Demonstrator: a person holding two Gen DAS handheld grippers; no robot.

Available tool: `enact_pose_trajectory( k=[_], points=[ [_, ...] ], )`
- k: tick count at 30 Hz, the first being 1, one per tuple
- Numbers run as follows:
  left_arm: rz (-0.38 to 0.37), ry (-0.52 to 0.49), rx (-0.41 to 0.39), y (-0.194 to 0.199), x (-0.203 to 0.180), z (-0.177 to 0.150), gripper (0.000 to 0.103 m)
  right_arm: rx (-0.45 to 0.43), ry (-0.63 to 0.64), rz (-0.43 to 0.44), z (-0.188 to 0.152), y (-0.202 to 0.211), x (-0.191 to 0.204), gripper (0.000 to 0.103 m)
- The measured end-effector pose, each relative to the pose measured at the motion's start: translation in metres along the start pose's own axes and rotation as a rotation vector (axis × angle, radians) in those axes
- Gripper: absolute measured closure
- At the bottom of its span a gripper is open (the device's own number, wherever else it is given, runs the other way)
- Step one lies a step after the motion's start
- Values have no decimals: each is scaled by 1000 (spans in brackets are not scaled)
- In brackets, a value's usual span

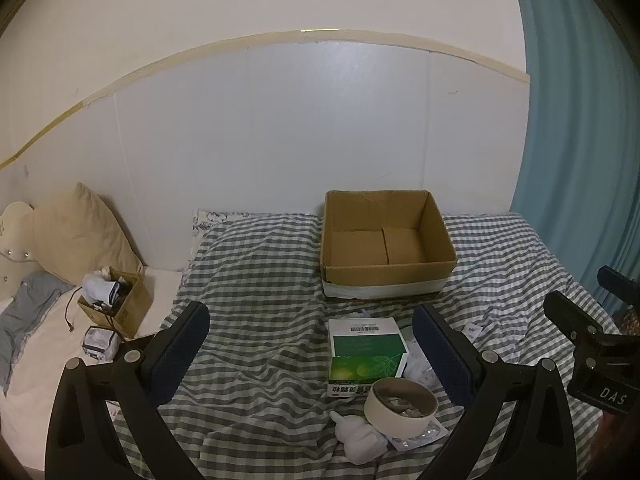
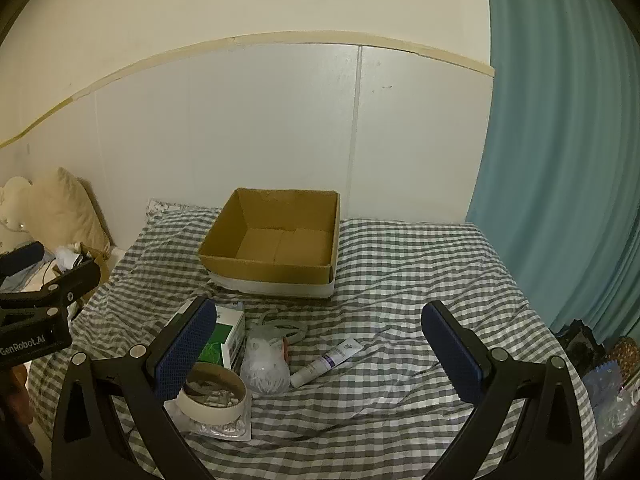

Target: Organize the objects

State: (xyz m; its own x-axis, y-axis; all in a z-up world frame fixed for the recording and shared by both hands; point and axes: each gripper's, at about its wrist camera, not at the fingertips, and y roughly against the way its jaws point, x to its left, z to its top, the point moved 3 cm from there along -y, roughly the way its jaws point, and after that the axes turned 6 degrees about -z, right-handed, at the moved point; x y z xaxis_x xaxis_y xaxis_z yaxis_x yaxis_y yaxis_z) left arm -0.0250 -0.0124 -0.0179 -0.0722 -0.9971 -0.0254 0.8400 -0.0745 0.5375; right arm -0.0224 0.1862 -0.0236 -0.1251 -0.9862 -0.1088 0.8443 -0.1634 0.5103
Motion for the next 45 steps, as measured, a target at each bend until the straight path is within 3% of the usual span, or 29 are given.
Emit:
enact_pose_trajectory(
  k=[45],
  points=[
    [-13,-19,1,1,-5,-2,0,13,13,11,-9,-3,0,0]
  ],
)
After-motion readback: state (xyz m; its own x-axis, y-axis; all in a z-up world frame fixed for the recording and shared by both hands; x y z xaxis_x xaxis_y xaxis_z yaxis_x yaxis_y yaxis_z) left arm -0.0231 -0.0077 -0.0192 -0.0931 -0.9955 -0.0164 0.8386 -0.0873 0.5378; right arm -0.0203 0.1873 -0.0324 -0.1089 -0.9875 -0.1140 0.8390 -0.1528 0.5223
